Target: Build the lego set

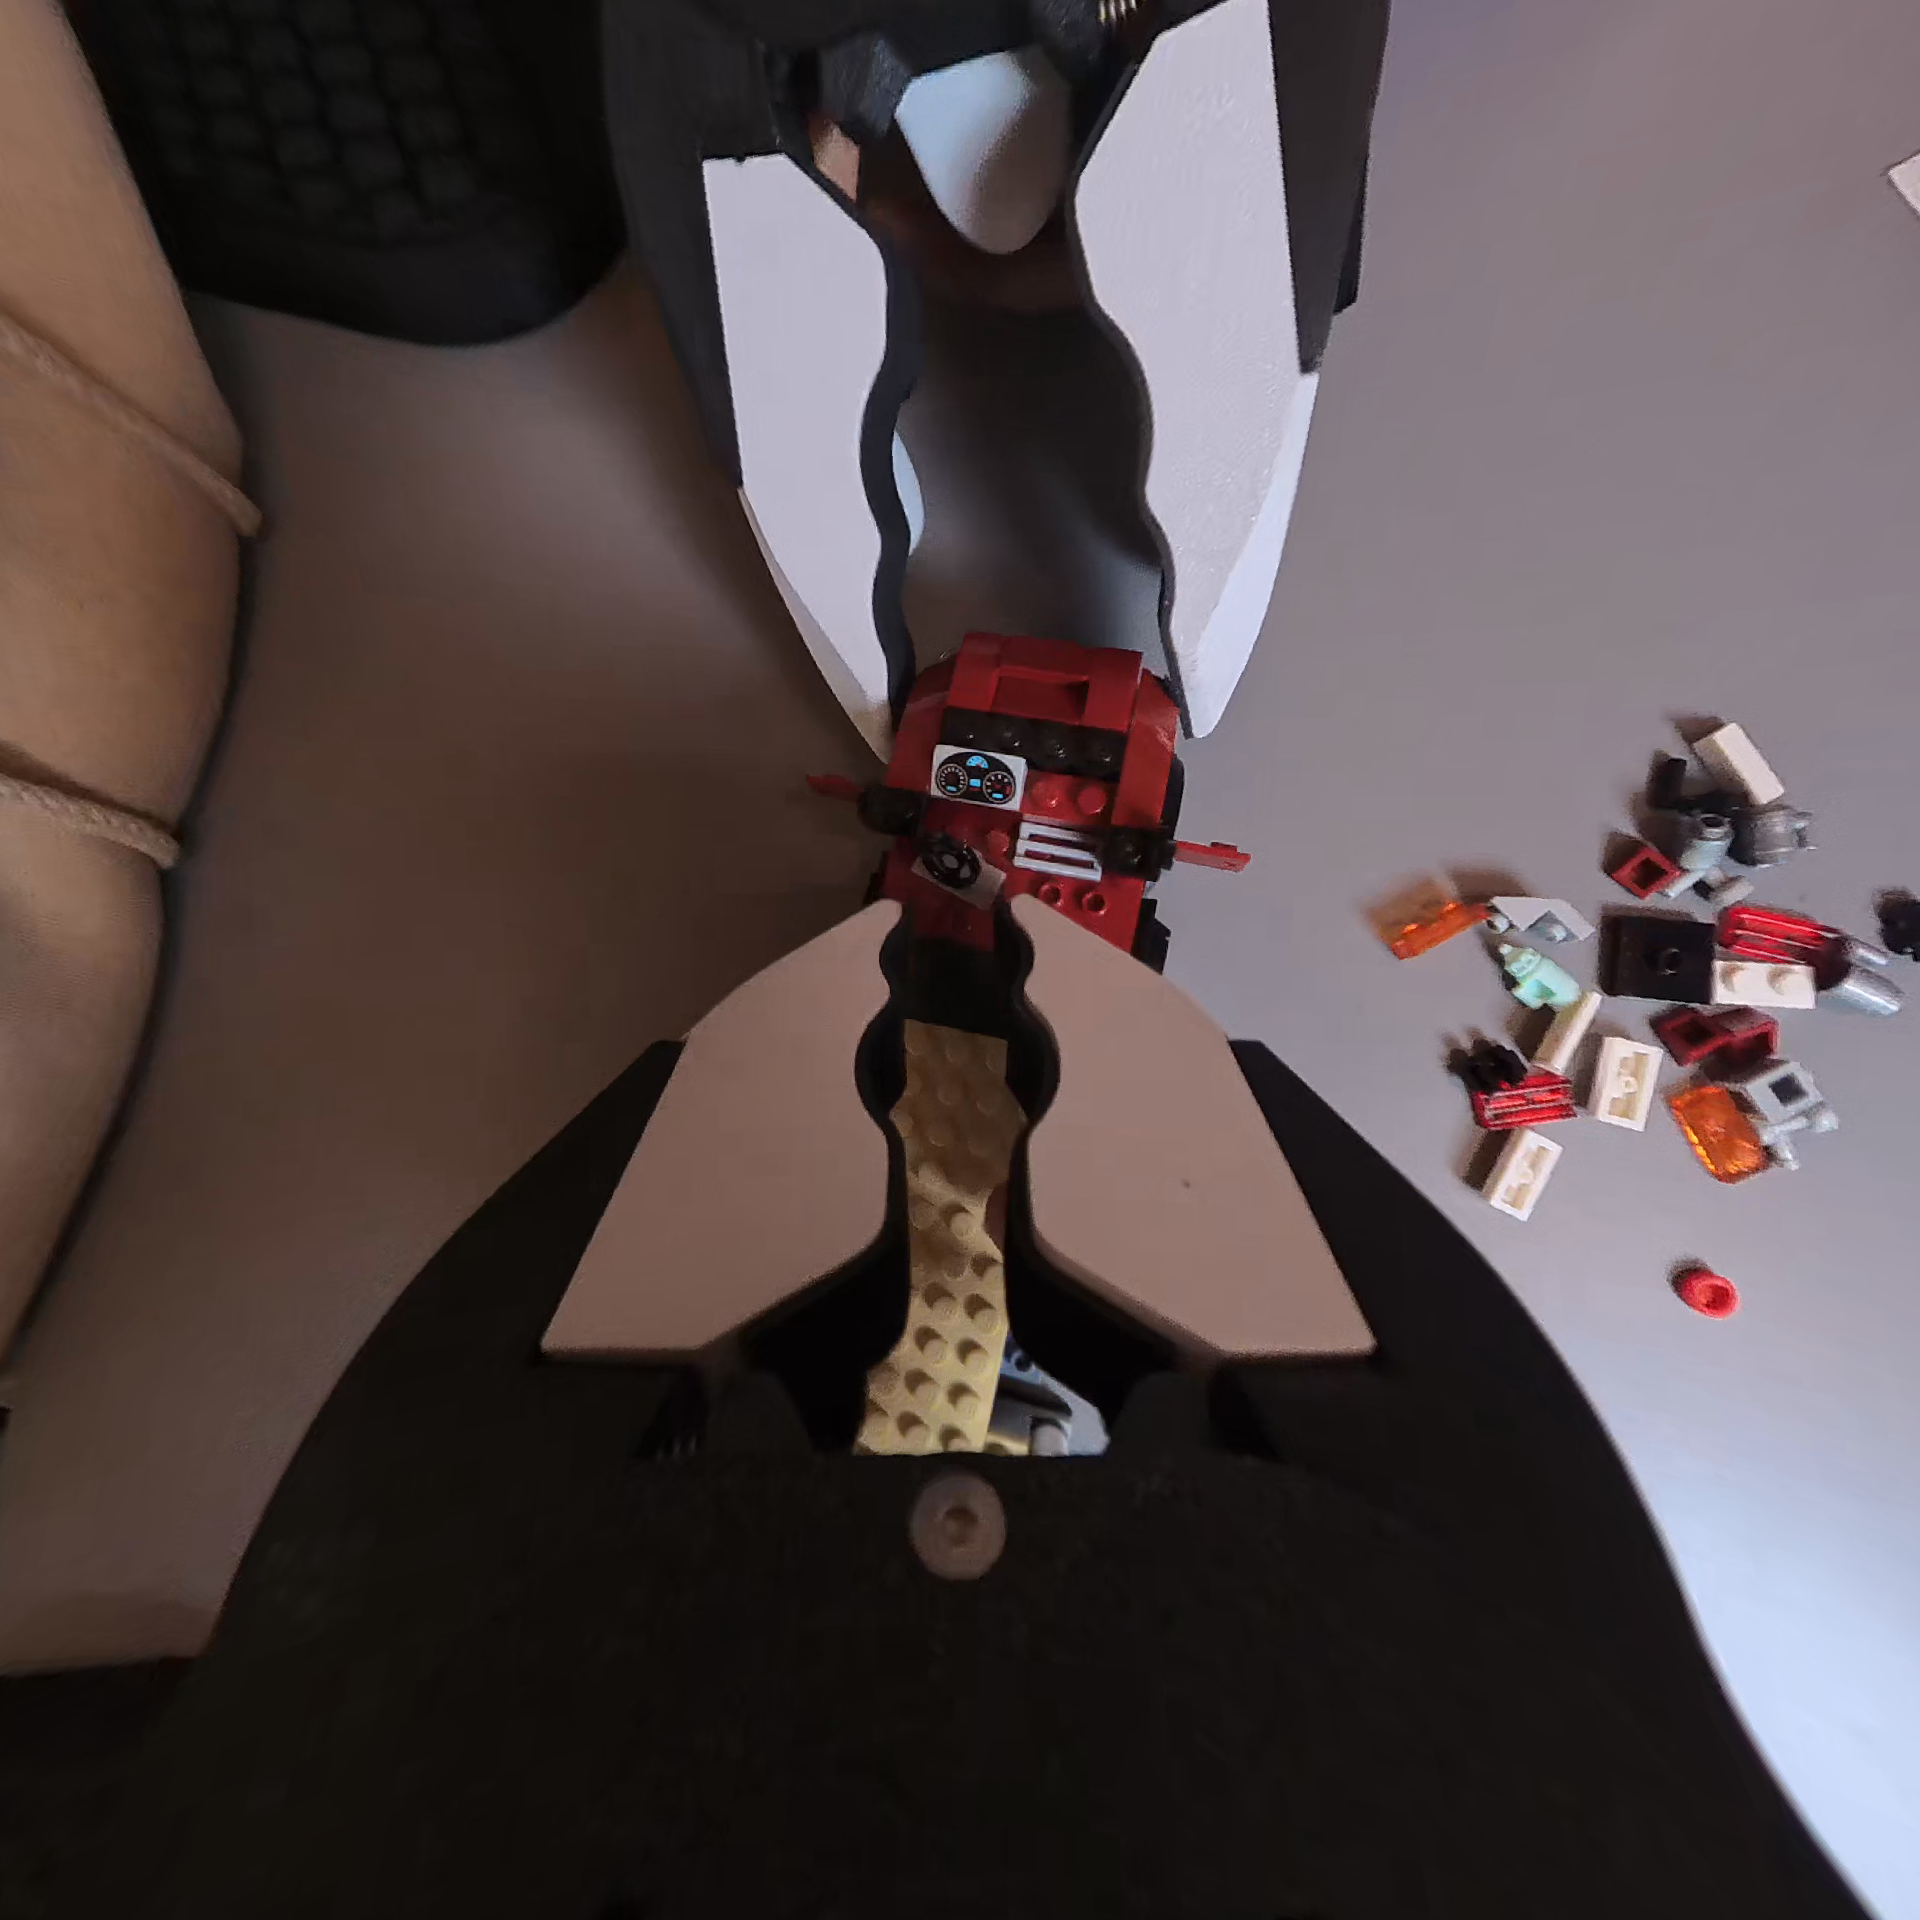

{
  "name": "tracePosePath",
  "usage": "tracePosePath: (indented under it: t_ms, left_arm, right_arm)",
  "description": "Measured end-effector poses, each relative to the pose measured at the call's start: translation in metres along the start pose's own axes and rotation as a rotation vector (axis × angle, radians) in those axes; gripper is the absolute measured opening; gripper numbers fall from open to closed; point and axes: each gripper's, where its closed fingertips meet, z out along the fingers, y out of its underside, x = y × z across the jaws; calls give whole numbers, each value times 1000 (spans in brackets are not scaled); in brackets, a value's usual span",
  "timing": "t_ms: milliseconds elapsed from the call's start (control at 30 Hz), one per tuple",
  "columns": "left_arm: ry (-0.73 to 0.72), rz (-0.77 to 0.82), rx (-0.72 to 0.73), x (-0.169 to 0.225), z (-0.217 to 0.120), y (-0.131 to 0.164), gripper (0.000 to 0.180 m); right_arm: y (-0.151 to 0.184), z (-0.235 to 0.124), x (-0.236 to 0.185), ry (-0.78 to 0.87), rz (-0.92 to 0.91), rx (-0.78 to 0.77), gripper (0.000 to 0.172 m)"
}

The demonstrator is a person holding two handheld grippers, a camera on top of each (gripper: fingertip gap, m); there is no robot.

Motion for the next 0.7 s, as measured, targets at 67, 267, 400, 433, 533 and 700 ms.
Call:
tracePosePath:
  t_ms: [67,267,400,433,533,700]
  left_arm:
    - [-1,0,0,0,0,0,55]
    - [1,0,0,0,0,0,55]
    - [2,1,0,0,0,0,55]
    - [2,1,0,1,0,0,55]
    - [3,0,0,1,0,0,55]
    - [2,1,0,1,0,0,55]
  right_arm:
    - [3,2,1,2,-5,-27,11]
    - [-1,4,4,35,-19,-29,4]
    - [-4,4,5,65,-30,-11,3]
    - [-5,4,5,78,-40,-3,3]
    - [-5,4,6,123,-80,12,3]
    - [-3,4,4,167,-114,30,5]
